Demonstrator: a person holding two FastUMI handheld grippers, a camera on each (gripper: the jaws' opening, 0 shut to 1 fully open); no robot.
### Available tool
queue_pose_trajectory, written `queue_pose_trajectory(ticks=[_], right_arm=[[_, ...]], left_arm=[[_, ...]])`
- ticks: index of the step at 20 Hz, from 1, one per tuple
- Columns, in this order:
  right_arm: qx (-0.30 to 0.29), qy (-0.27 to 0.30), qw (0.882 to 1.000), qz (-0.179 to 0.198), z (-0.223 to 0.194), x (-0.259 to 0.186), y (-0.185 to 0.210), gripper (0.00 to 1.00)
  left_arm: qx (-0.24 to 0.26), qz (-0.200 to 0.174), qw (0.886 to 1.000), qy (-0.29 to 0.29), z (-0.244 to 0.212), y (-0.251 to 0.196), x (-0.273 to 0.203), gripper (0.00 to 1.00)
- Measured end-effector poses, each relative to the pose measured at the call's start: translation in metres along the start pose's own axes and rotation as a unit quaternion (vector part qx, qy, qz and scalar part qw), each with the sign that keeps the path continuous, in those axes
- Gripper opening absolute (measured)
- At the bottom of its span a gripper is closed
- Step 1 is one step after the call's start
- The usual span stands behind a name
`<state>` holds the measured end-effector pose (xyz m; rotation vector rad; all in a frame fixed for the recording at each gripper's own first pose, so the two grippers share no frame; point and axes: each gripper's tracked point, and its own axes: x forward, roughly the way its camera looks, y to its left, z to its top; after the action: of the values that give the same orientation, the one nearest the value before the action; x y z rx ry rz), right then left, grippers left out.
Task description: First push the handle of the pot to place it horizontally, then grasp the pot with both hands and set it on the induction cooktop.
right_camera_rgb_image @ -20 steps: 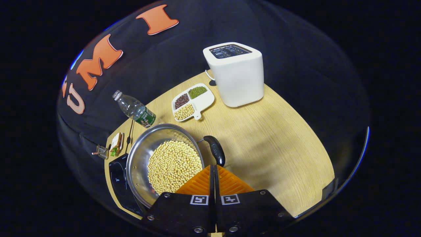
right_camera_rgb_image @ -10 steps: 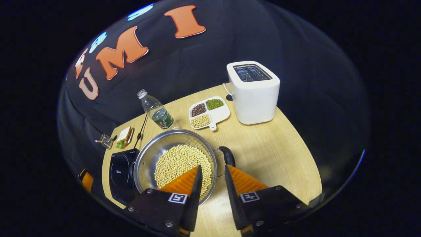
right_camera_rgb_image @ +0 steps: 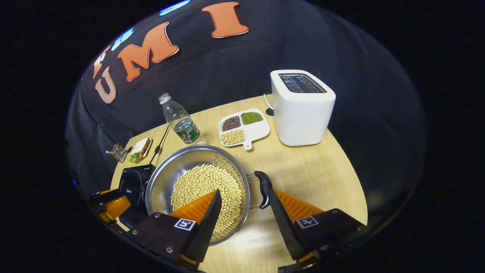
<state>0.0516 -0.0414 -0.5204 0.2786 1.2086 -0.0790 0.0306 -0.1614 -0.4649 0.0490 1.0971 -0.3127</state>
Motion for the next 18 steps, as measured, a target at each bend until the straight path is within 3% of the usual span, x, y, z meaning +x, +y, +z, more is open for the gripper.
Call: queue_pose_trajectory(ticks=[10,18], right_arm=[[-0.037,0.024,0.998,-0.036,-0.016,0.033,-0.010,0.84],[-0.040,0.043,0.996,-0.067,-0.028,0.050,-0.029,0.85]], left_arm=[[-0.011,0.008,0.998,0.062,-0.026,0.005,0.069,0.98],[0.010,0.004,0.999,0.035,-0.013,-0.005,0.094,0.95]])
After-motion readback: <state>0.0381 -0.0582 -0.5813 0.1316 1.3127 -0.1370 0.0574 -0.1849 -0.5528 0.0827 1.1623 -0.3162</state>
